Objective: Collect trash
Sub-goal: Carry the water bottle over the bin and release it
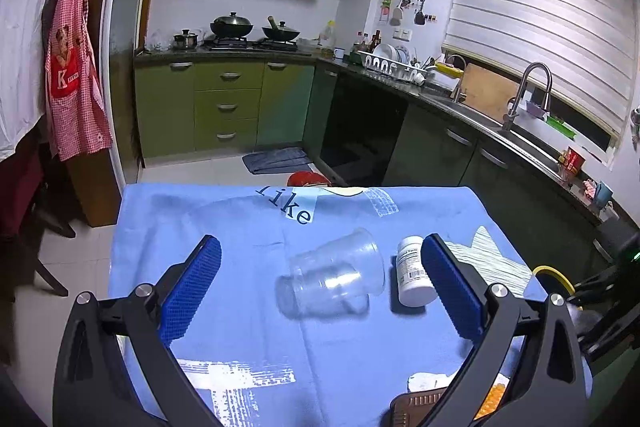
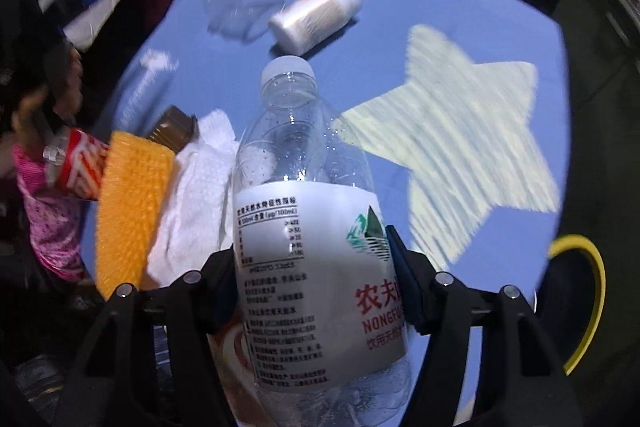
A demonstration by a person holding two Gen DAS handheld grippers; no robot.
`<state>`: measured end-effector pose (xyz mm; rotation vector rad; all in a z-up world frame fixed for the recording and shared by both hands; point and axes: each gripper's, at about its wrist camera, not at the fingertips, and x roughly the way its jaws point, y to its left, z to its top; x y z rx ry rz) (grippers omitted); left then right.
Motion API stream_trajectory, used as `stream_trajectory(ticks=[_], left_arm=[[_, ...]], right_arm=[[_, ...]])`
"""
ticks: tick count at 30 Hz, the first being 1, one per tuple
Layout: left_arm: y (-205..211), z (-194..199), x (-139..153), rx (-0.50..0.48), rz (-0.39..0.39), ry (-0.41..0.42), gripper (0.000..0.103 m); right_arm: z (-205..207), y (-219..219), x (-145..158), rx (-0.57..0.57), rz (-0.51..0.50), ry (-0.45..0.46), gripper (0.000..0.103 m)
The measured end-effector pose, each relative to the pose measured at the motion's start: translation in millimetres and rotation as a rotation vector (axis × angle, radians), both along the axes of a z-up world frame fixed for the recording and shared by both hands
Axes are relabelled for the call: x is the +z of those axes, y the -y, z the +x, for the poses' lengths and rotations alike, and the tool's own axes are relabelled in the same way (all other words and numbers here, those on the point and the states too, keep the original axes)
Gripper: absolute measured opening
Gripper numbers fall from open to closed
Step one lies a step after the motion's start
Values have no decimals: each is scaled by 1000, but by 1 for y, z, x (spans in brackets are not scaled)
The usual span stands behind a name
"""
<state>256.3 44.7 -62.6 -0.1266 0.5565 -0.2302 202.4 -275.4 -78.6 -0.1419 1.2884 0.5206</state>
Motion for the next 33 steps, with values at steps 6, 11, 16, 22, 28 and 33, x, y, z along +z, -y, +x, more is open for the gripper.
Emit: stream_trajectory(ticks=[6,11,16,22,28,33], left_arm=[[-3,2,-3,13,-22,-15,99],[2,2,-3,4,-5,-11,99],[3,2,-4,1,-11,-16,99],[3,4,-8,7,-14,-30,99],[5,5,-8,-2,-6,-29,99],[6,4,-9,-7,-3,-29,99]], right_arm=[[-19,95,30,-224,2,48,62],[-21,183,10,-425,-56,-14,62],[-15,233,-41,-549,-91,-113,62],[4,247,-97,-617,-177,-209,62],[28,259,-128,-675,-181,-215,67],[24,263,-123,-735,-171,-186,69]])
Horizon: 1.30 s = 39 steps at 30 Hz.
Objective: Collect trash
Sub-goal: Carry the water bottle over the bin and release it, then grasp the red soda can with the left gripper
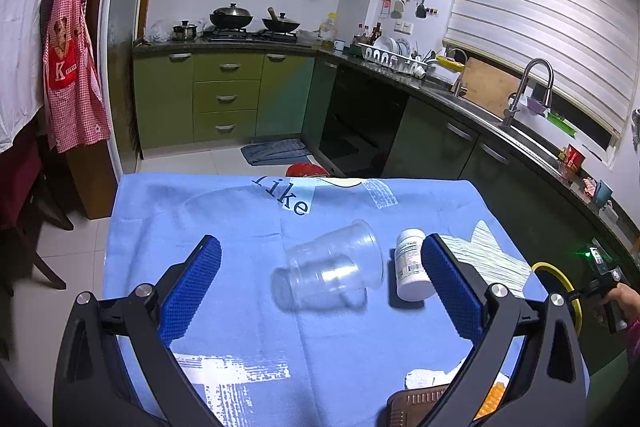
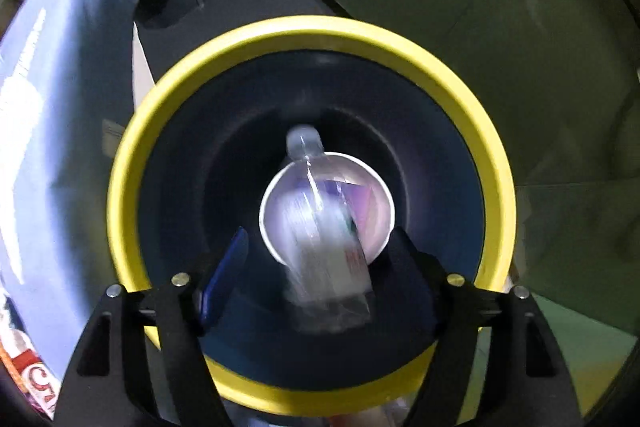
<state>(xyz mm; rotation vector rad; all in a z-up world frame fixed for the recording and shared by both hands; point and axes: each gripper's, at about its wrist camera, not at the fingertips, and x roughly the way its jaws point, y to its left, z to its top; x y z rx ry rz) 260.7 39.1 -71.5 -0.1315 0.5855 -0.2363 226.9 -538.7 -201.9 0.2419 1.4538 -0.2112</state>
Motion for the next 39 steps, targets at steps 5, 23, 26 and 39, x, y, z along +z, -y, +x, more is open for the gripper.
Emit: stream_trajectory(ticks=[5,23,26,39], left_arm=[[4,-6,5,-21,-3,16,99],[57,-89,65,-369,129,58,99],[51,-115,69,-387,135,53,99],[48,-170,-18,-342,171,-136,99]], right_arm=[[-34,0,30,4,53,120,69],[-143,-59,72,44,252,394,69],[-142,-64,69,56,270,402,69],[-128,-97,86,175,309,447,70]])
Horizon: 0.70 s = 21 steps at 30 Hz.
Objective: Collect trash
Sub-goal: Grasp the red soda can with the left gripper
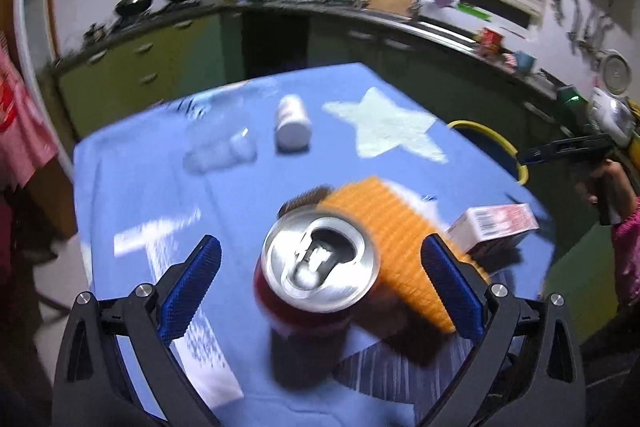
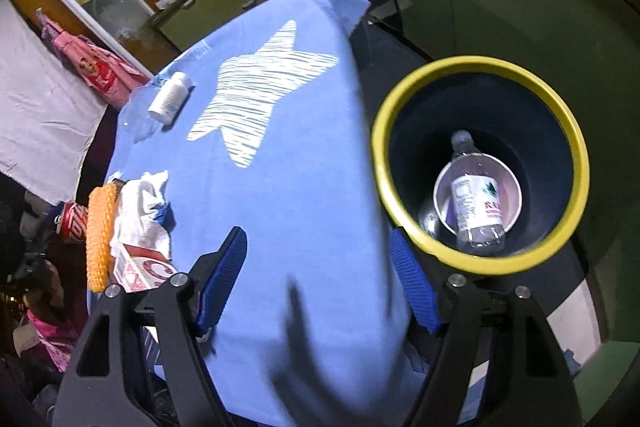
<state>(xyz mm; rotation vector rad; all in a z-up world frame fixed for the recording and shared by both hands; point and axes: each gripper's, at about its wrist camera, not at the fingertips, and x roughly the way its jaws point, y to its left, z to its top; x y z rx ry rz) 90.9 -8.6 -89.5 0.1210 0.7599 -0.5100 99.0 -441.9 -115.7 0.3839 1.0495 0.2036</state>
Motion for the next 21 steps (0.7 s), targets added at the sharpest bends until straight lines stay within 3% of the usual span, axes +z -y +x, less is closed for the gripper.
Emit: stream_trajectory(ticks=[7,16,21], left_arm=[[-5,8,-22,32,-71,-5,98],[2,26,-43,16,-81,-16,98],[-1,33,-48,47,-118,-32,87]], right_arm=[[-2,-10,-1,33,5,2,71],[-4,-5,-3,20,5,-5,72],[-3,-7,-5,29,6,-9,72]])
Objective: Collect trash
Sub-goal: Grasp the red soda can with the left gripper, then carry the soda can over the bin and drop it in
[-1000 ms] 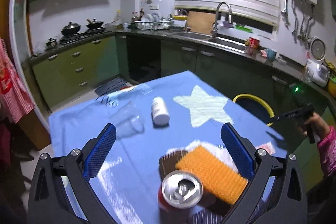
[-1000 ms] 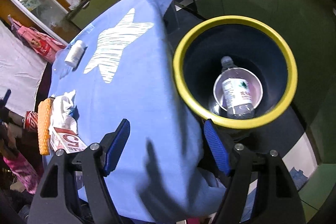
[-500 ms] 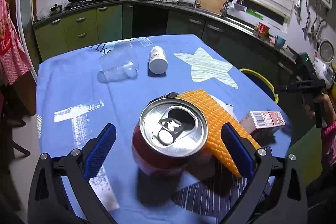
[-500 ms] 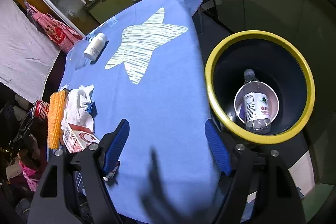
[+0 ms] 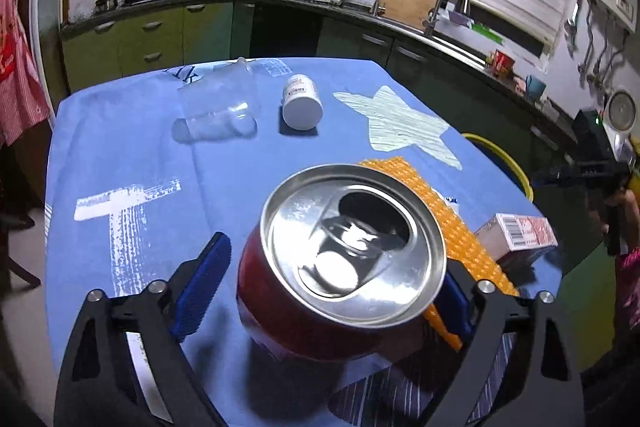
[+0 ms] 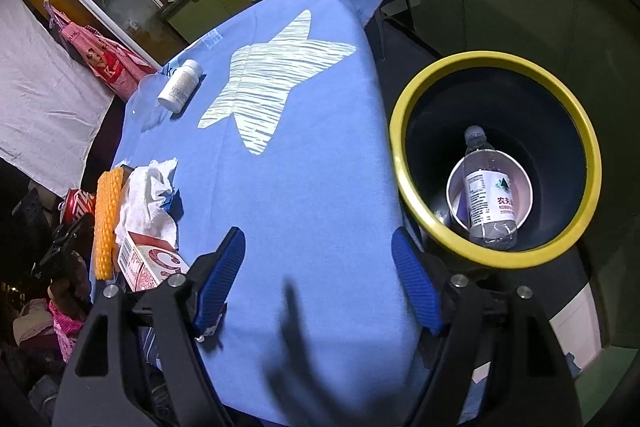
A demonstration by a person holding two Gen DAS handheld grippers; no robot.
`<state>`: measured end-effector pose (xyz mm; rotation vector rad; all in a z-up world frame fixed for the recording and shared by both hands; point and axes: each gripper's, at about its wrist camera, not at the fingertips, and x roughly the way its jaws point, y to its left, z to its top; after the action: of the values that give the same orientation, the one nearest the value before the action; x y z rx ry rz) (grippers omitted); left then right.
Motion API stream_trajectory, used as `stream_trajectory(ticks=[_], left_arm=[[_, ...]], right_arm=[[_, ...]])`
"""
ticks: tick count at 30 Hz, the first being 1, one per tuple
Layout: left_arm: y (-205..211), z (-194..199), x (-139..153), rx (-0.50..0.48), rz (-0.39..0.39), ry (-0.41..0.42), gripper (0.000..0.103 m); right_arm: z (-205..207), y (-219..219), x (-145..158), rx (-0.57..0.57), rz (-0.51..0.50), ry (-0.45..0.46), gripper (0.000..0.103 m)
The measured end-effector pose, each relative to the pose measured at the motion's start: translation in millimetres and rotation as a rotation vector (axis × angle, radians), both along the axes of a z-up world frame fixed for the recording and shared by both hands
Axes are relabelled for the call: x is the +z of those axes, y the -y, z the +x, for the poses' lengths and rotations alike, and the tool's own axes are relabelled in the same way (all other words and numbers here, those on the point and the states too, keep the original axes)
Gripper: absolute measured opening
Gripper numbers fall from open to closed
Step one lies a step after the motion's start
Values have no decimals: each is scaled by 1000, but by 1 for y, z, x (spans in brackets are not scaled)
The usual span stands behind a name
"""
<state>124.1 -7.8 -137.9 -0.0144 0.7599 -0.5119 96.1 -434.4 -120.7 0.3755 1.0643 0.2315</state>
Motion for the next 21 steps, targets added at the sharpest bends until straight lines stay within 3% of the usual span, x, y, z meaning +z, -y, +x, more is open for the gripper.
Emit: stream_trajectory(ticks=[5,21], left_arm=[[-7,-1,3,34,-34,15,66],[-17,-5,38,55,-13,66,64]], right_arm=[[1,-3,-3,7,-4,-5,72],[1,-8,-9,24,-3,-12,72]])
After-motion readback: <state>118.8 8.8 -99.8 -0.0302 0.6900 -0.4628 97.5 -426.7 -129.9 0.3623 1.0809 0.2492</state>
